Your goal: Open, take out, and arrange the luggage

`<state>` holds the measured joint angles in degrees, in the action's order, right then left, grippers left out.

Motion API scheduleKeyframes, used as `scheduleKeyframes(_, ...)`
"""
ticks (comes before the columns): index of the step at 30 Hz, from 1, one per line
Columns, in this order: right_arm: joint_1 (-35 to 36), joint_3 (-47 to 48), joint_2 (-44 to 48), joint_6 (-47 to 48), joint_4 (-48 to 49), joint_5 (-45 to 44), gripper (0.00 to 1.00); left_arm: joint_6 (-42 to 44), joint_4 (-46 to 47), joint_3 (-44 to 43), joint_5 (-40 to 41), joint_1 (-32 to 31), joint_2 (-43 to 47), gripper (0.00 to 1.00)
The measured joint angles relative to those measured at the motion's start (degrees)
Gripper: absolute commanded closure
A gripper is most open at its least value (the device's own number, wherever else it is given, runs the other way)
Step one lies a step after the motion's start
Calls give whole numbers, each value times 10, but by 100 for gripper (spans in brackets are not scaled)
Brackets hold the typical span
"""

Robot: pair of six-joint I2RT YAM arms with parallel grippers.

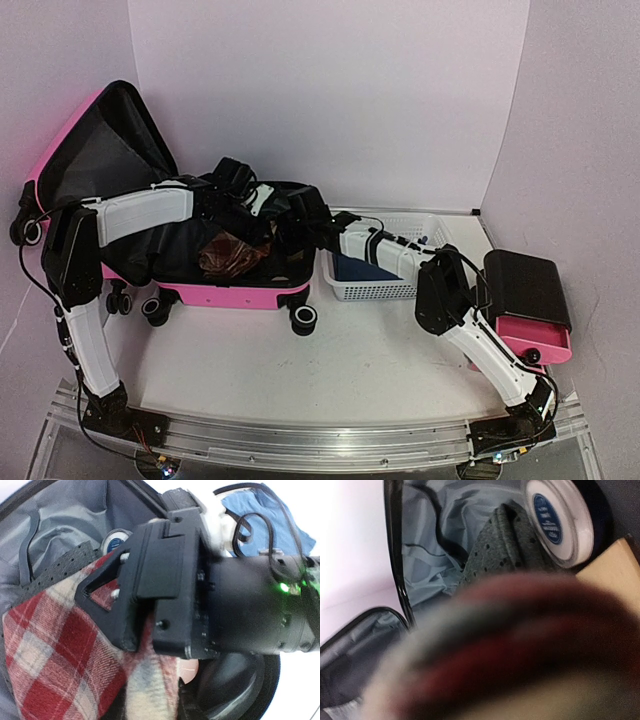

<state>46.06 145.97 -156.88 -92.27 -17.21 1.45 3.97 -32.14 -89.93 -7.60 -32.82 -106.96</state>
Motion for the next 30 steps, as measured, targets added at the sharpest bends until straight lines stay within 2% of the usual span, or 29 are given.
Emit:
scheduleKeyframes(2, 0, 0, 0, 0, 1, -1, 92, 0, 5, 12, -5, 0, 9, 51)
scheduleKeyframes(5, 2, 0, 0, 5, 4, -3, 100, 3, 6, 27, -14, 0, 31, 40)
scheduleKeyframes(9, 2, 0, 0, 20, 7, -5, 100, 4, 7, 60, -27, 0, 83, 32)
scheduleKeyframes(18, 2, -14, 4, 79, 22, -4, 100, 5, 7, 103, -8, 1, 212, 28)
scheduleKeyframes(19, 2, -19, 7, 84, 23, -4, 94, 5, 7, 103, -4, 2, 220, 28)
scheduleKeyframes(21, 2, -32, 14, 91, 26, -3, 71, 5, 7, 103, 2, 4, 229, 28)
scheduleKeyframes(25, 2, -40, 17, 92, 30, -2, 37, -2, 7, 103, 2, 8, 224, 28)
scheduleKeyframes(28, 2, -45, 18, 93, 35, 0, 21, -11, 7, 103, 2, 9, 216, 28)
scheduleKeyframes(30, 2, -54, 21, 96, 39, 2, 14, -13, 7, 103, 2, 9, 211, 28)
